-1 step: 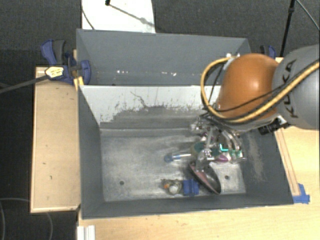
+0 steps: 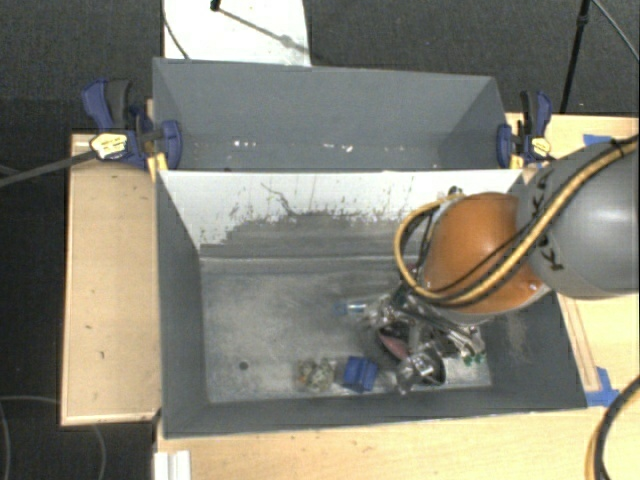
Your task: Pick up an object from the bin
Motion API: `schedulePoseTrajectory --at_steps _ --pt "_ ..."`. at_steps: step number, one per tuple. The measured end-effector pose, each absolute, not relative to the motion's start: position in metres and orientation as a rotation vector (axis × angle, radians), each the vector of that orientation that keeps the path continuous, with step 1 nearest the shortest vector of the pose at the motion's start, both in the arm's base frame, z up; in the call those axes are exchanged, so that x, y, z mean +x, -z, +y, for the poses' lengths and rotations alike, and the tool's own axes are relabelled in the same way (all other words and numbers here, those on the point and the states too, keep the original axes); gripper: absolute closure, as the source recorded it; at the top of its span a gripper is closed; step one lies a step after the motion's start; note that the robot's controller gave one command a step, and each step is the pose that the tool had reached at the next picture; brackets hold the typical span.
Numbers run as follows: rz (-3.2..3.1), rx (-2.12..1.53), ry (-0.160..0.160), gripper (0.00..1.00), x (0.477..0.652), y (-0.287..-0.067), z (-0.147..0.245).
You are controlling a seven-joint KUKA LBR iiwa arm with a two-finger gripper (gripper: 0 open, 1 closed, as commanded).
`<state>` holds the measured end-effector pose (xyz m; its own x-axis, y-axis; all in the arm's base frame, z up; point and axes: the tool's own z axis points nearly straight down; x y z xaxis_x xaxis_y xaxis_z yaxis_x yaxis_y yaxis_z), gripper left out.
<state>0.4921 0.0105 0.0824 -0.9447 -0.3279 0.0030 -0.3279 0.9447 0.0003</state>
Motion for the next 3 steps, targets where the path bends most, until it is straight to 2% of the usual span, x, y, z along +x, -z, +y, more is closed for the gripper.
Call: schedulePoseTrajectory --at_steps 1,2,3 --pt "-3.134 0.213 0.005 0.0 0.494 -0.072 -0.027" --pt "-3.141 0.212 0.004 1.0 0.496 -0.073 -0.027" --pt "-3.102 0.535 -0.004 1.0 0.499 -0.203 -0.074"
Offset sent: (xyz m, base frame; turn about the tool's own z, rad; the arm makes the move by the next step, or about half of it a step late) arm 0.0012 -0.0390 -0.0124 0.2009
